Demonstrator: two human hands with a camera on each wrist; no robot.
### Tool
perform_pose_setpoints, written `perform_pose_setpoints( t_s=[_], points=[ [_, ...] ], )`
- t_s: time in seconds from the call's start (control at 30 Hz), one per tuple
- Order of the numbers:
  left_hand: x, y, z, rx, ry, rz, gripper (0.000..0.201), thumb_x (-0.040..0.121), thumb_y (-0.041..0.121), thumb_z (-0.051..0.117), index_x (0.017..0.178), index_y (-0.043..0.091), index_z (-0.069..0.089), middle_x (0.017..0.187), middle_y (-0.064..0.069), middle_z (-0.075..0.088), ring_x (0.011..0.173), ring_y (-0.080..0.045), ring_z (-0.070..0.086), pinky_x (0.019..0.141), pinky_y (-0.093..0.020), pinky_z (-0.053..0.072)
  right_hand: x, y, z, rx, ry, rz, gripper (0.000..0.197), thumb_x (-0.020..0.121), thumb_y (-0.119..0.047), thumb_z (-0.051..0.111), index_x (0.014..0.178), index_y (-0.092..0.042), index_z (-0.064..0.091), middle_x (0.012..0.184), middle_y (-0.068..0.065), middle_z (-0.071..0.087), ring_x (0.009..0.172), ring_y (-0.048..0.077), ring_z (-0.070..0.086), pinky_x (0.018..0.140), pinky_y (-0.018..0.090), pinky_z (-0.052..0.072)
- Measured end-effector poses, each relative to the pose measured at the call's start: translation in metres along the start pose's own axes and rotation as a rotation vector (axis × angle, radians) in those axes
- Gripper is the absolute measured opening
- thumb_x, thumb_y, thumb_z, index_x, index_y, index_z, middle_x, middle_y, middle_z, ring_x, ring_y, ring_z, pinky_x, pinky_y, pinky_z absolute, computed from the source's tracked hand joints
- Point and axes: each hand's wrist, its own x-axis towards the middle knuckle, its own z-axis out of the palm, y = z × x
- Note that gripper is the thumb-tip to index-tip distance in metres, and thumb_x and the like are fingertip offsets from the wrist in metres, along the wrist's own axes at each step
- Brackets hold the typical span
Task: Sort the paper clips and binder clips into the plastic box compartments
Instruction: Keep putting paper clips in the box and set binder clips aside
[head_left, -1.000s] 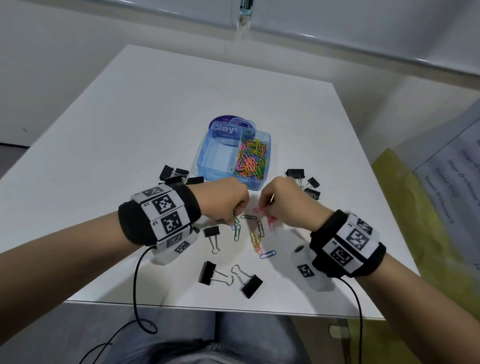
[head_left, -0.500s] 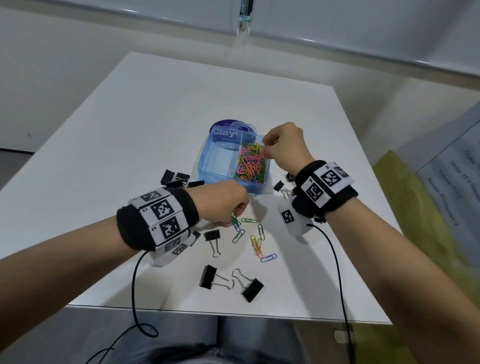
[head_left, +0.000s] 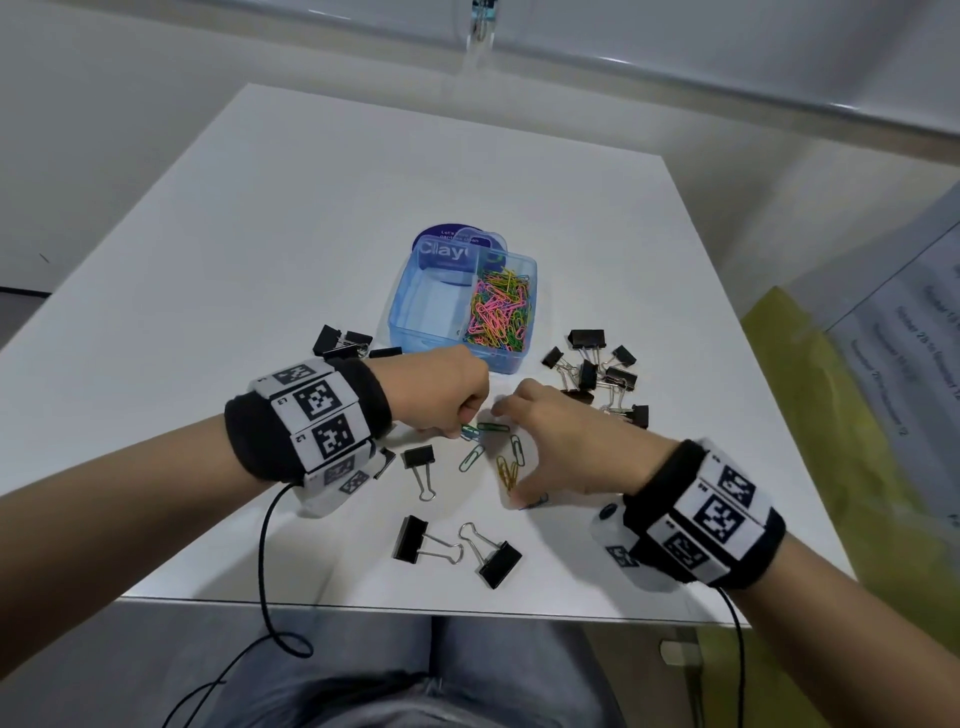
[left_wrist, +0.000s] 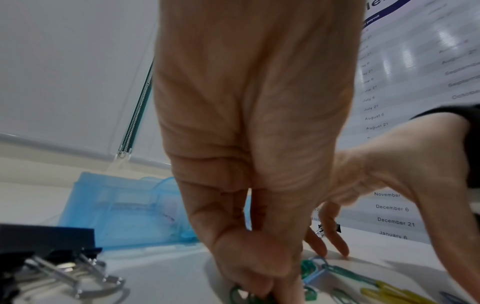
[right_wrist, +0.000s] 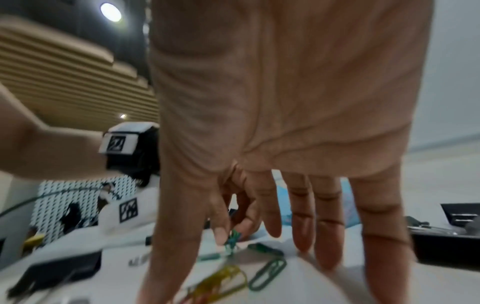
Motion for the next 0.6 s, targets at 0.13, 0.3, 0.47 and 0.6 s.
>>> perform_pose_setpoints(
  t_s=[0.13, 0.3, 0.47, 0.6],
  points=[
    [0.0, -0.001, 0.001, -0.001, 0.004, -0.004, 0.016, 0.076, -0.001, 0.065, 0.069, 0.012, 0.059, 0.069, -0.001, 0.057, 0.066, -0.015, 0.05, 0.049, -0.015, 0.03, 0.008, -0.008, 0.007, -0.033, 0.062, -0.029, 0.039, 0.071, -0.024, 0.069, 0.102, -0.005, 0.055, 0.099, 0.01, 0.047, 0.085, 0.029, 0.052, 0.074, 0.04, 0.047],
    [0.001, -0.001, 0.0, -0.001, 0.009, -0.012, 0.004, 0.073, 0.002, 0.068, 0.075, 0.004, 0.068, 0.064, 0.001, 0.055, 0.057, -0.009, 0.044, 0.049, -0.014, 0.027, 0.02, -0.011, 0.005, -0.12, 0.116, -0.043, 0.01, 0.084, -0.008, 0.054, 0.085, -0.001, 0.061, 0.09, 0.018, 0.057, 0.078, 0.031, 0.051, 0.066, 0.039, 0.041],
    [-0.001, 0.002, 0.0, 0.017, 0.005, 0.004, 0.006, 0.076, 0.002, 0.063, 0.076, 0.004, 0.068, 0.079, -0.009, 0.07, 0.065, -0.017, 0.049, 0.051, -0.019, 0.031, 0.024, -0.013, 0.003, -0.144, 0.13, 0.021, 0.01, 0.079, 0.002, 0.048, 0.075, -0.006, 0.05, 0.076, 0.012, 0.044, 0.072, 0.028, 0.04, 0.061, 0.034, 0.028],
    [-0.003, 0.003, -0.001, 0.023, 0.012, 0.007, 0.011, 0.079, 0.002, 0.057, 0.078, 0.004, 0.068, 0.077, -0.007, 0.066, 0.066, -0.018, 0.048, 0.049, -0.016, 0.029, 0.024, -0.013, 0.005, -0.123, 0.124, 0.043, 0.014, 0.079, 0.002, 0.049, 0.074, -0.009, 0.043, 0.078, 0.012, 0.044, 0.073, 0.029, 0.041, 0.06, 0.033, 0.028]
  ],
)
